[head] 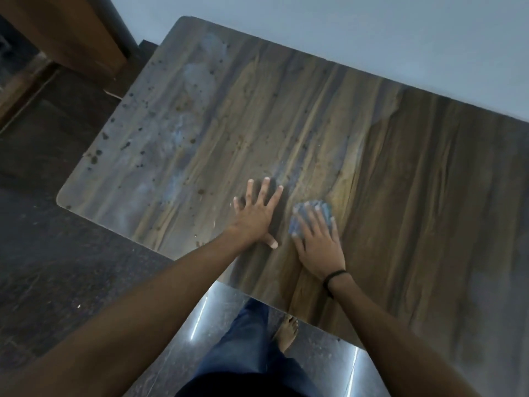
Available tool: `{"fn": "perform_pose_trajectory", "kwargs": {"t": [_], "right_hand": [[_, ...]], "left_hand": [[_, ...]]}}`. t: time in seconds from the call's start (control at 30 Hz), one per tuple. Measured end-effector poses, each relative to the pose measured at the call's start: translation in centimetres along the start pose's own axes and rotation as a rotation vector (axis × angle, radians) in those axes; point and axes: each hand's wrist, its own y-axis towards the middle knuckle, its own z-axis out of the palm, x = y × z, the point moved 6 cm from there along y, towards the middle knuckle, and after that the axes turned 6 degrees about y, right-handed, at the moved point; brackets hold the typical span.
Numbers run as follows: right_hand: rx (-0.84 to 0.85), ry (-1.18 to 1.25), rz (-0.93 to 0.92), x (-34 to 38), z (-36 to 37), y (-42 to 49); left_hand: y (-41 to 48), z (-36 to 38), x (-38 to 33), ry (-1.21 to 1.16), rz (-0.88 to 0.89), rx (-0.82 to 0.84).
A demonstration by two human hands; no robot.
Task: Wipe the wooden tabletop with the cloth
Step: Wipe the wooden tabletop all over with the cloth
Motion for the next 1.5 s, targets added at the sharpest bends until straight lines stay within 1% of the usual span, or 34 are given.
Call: {"fn": "perform_pose_trajectory", "kwargs": {"t": [0.03, 0.07, 0.1, 0.13, 0.2, 0.23, 0.27, 0.3, 0.37, 0.4, 0.43, 0.5, 0.53, 0.57, 0.6, 0.67, 0.7, 0.73, 0.77, 0.87, 0.9, 0.93, 1.0, 1.07, 1.1, 1.2, 1.23, 1.27, 1.37, 1.4, 1.43, 1.47, 1.5], "right_hand": [[0.057, -0.036, -0.118, 0.2, 0.0, -0.5], [0.088, -0.054, -0.164, -0.5, -0.5, -0.1], [0.080, -0.059, -0.140, -1.8, -0.9, 1.0], [0.042, -0.033, -0.038, -3.2, -1.5, 2.5], [-0.039, 0.074, 0.267, -5.4, -2.3, 5.0], [-0.064, 0.108, 0.359, -5.4, -2.4, 5.6], [-0.070, 0.111, 0.360, -4.6, -2.1, 6.0], [-0.055, 0.085, 0.274, -3.4, -1.7, 5.9], [0.009, 0.003, 0.024, -1.7, -1.2, 4.9], [0.015, -0.019, -0.023, -2.2, -1.4, 4.9], [-0.013, -0.018, 0.020, -3.2, -1.9, 5.4], [-0.104, 0.056, 0.284, -5.5, -2.9, 6.9], [-0.119, 0.095, 0.387, -5.6, -2.9, 7.3], [-0.106, 0.101, 0.407, -5.0, -2.6, 7.3], [-0.084, 0.084, 0.344, -3.9, -2.3, 7.1], [-0.011, 0.023, 0.106, -2.6, -1.7, 6.1], [0.027, -0.002, 0.032, -3.1, -2.2, 6.0], [0.031, -0.017, 0.010, -4.2, -2.8, 6.6], [0.006, -0.023, 0.043, -5.5, -3.5, 7.6], [-0.080, 0.097, 0.378, -8.3, -5.1, 10.7], [-0.091, 0.119, 0.444, -8.1, -5.0, 11.3], [-0.094, 0.119, 0.453, -7.5, -4.8, 11.4], [-0.070, 0.088, 0.349, -6.2, -4.3, 10.8], [-0.035, 0.080, 0.259, -6.7, -4.6, 10.6], [-0.044, 0.088, 0.270, -7.4, -5.0, 11.1], [-0.095, 0.161, 0.481, -9.0, -5.8, 13.0], [-0.081, 0.169, 0.492, -8.4, -5.6, 13.2], [-0.055, 0.145, 0.431, -7.3, -5.3, 12.9], [0.061, 0.034, 0.082, -5.4, -4.7, 10.7], [0.084, 0.026, 0.037, -6.2, -5.1, 10.9], [0.073, 0.029, 0.042, -7.4, -5.6, 11.8], [0.039, 0.052, 0.112, -8.5, -6.3, 13.0], [-0.007, 0.099, 0.233, -9.6, -6.9, 14.2]], "left_hand": [[0.8, -0.7, 0.2, 0.022, -0.004, 0.014], [1.6, -1.2, 0.4, 0.042, -0.001, 0.029], [2.2, -1.6, 0.4, 0.052, 0.009, 0.044], [2.7, -1.8, 0.4, 0.055, 0.023, 0.057], [3.4, -2.1, 0.3, 0.068, 0.037, 0.074], [3.6, -2.1, 0.1, 0.073, 0.040, 0.078], [3.9, -2.1, 0.1, 0.075, 0.045, 0.080], [4.2, -2.0, 0.0, 0.074, 0.052, 0.086], [4.8, -1.8, 0.1, 0.075, 0.062, 0.095], [5.1, -1.9, 0.3, 0.074, 0.068, 0.094], [5.5, -2.1, 0.5, 0.068, 0.075, 0.089], [6.2, -2.6, 0.8, 0.058, 0.079, 0.074], [6.5, -2.8, 0.9, 0.063, 0.077, 0.068], [7.0, -3.1, 1.0, 0.073, 0.076, 0.065], [7.5, -3.3, 1.0, 0.081, 0.078, 0.064], [8.7, -3.9, 0.8, 0.088, 0.090, 0.066], [9.2, -4.2, 0.6, 0.090, 0.091, 0.068], [9.5, -4.5, 0.6, 0.090, 0.090, 0.071], [9.7, -4.5, 0.6, 0.086, 0.089, 0.076], [9.7, -4.5, 0.6, 0.071, 0.098, 0.082], [9.7, -4.5, 0.7, 0.067, 0.101, 0.080], [9.6, -4.5, 0.7, 0.065, 0.101, 0.081], [9.5, -4.6, 0.5, 0.066, 0.091, 0.084], [9.6, -4.7, 0.2, 0.081, 0.081, 0.092], [9.7, -4.8, 0.0, 0.083, 0.081, 0.097], [9.9, -5.7, -0.6, 0.067, 0.079, 0.074], [10.1, -6.1, -0.9, 0.067, 0.080, 0.056], [10.3, -6.5, -1.2, 0.063, 0.080, 0.042], [11.5, -7.6, -1.3, 0.047, 0.055, 0.038], [11.9, -7.8, -1.2, 0.050, 0.050, 0.051], [12.4, -8.0, -0.9, 0.052, 0.048, 0.068], [12.7, -8.0, -0.6, 0.050, 0.050, 0.088], [12.9, -7.8, -0.4, 0.048, 0.052, 0.103]]}}
